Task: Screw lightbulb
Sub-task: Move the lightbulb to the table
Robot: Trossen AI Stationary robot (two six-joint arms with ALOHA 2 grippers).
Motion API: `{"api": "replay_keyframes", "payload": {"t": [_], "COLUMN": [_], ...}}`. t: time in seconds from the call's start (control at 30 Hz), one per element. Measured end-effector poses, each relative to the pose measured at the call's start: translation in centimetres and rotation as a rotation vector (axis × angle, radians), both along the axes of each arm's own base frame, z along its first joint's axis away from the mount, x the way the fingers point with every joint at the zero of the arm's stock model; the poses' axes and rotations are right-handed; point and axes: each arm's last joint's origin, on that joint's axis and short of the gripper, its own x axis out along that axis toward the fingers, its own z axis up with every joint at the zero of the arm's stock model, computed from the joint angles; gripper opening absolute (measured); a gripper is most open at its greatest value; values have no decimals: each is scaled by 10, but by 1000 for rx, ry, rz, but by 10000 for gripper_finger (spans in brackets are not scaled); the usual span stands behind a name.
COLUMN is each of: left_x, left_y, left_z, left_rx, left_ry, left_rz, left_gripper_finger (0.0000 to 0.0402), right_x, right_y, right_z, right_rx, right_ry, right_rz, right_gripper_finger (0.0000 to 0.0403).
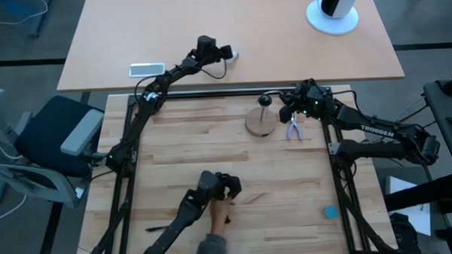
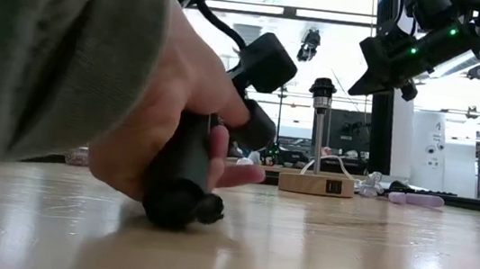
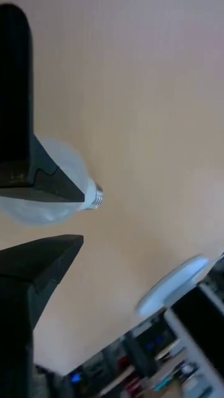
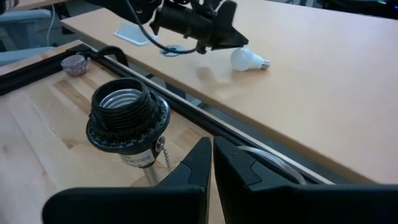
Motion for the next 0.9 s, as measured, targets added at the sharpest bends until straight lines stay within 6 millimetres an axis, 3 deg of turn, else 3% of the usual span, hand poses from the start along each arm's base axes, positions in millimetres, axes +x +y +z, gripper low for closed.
{"api": "replay_keyframes", "payload": {"t": [0.9], "left_x": [16], "left_y": [-12], "left_z": [-1], "left_rx": [10], "left_ry": [17], "left_rz": [-10], "left_gripper_finger": [87], "right_x": [0], "right_y": [1], "right_z": [-2], "right_rx": [14], "right_ry": [13], "right_rz": [30], "right_gripper_finger": [13]}}
